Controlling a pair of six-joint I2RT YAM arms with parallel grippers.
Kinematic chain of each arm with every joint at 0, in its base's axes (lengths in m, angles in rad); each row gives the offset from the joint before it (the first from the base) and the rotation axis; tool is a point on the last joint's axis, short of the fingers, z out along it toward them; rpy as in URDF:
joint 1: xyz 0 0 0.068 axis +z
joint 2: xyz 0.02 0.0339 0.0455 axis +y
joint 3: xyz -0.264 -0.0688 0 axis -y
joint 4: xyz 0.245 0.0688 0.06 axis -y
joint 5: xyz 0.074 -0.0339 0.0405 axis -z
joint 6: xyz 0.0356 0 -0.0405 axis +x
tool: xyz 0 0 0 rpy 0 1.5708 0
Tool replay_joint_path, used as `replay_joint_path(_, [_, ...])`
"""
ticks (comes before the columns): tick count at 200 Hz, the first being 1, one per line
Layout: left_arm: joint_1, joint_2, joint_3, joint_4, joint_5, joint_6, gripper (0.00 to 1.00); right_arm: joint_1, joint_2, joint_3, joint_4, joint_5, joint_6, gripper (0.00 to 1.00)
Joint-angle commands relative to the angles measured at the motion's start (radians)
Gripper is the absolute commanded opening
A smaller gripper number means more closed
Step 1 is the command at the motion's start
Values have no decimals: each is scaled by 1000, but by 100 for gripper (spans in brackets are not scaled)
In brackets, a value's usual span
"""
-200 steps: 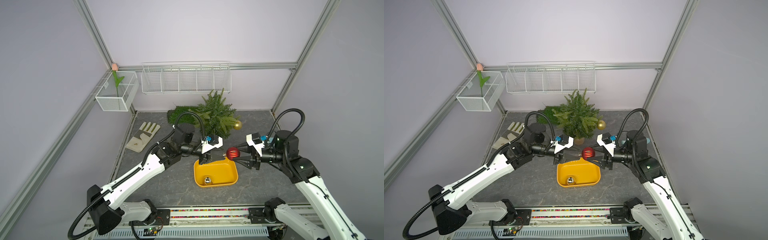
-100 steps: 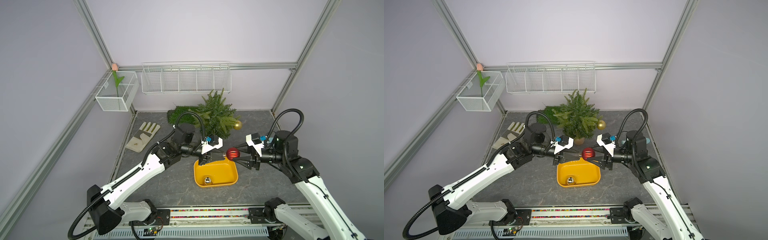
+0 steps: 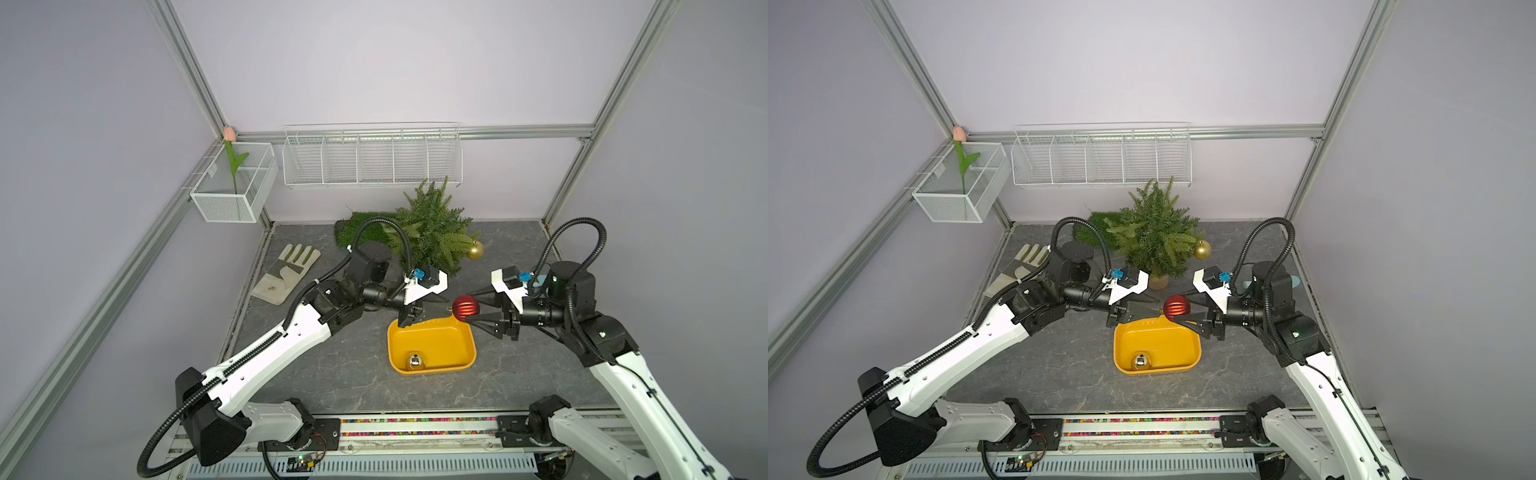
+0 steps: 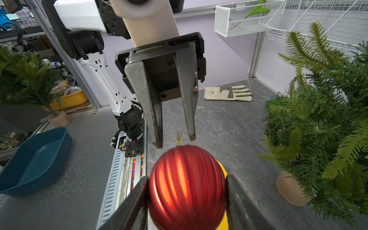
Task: Decorate the small christmas tree with ornaments
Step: Hang an ornament on the christmas tree.
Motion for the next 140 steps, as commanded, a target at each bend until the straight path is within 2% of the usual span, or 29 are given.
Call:
replay_joint_path(1, [1,22,39,-43,-9,20,33,1,-14,-15,-16,-3,-25,46])
replay_joint_path(46, [1,6,32,-36,0,24,21,2,-11,-18,-20,4,-29,45])
replay_joint_path(62, [2,-5,26,-32,-3,25,20,3,-11,-22,-20,10,-28,45])
replay_joint_path(91, [1,-15,17,-36,-14,33,8,4,-7,-27,-8,21,-19,44])
replay_joint_path(123, [1,-24,14,-31,-72,13,2,4,-3,-41,26,45,8,43])
replay_joint_path(140, [2,-11,29,-46,-129,-13,1,5,2,-64,101,76,80,42])
